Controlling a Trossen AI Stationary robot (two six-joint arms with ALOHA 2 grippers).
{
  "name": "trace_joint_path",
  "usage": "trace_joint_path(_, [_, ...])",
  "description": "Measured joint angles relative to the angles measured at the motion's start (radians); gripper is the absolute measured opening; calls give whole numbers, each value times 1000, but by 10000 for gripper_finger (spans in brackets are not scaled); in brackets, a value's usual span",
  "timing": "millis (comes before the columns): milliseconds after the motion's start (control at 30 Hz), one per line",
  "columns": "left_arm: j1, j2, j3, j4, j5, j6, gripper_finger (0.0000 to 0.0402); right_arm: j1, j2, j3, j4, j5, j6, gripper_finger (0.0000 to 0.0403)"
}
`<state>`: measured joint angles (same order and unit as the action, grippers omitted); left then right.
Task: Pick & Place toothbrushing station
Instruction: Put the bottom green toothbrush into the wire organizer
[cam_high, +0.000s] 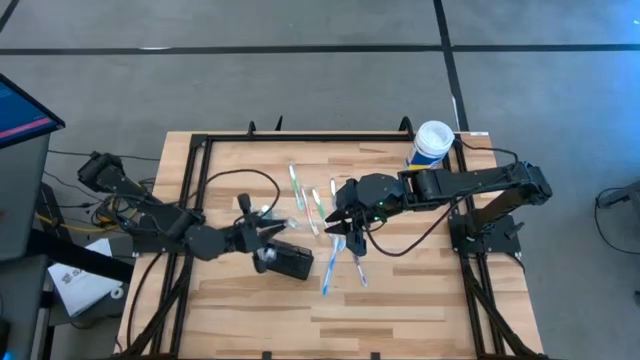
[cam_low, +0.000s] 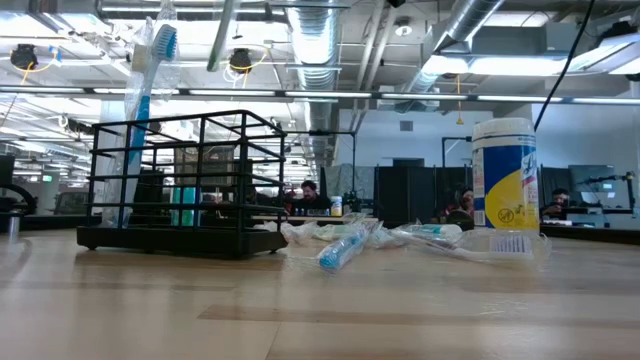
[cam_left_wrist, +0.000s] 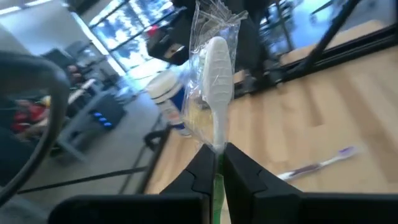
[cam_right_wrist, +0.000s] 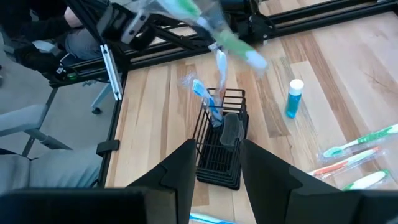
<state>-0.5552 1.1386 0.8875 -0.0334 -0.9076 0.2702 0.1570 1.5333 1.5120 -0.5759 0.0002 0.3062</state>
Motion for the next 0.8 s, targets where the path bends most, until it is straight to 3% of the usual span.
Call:
trace_joint_path(300, [19,-86,-108,-5,123,-117,5,8,0,0,0,0,0,117])
trace_joint_path(800, [42,-329,-328,59,157,-175,5,14,1,0,0,0,-1,117])
